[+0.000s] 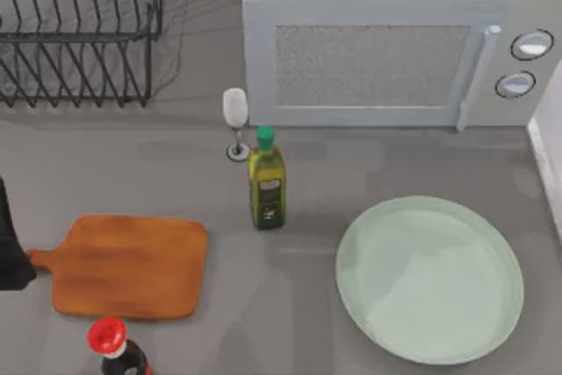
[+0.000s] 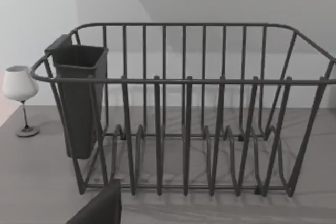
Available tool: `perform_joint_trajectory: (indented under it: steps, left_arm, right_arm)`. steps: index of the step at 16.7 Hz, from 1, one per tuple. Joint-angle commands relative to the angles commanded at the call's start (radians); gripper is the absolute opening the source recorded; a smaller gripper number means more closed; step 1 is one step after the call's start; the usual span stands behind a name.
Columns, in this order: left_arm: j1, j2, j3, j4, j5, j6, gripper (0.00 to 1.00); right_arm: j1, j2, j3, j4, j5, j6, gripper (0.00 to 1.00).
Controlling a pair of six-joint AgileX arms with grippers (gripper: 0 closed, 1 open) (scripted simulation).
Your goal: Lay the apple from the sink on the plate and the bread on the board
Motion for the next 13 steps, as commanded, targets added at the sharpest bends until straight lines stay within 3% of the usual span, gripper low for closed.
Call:
perform_joint_trajectory:
  steps: [13]
  left_arm:
    - [0.0,0.0,0.0,0.0,0.0,0.0,1.0]
  right_arm:
    - [0.556,-0.161,-0.023,-0.182,0.004,0.54,0.0]
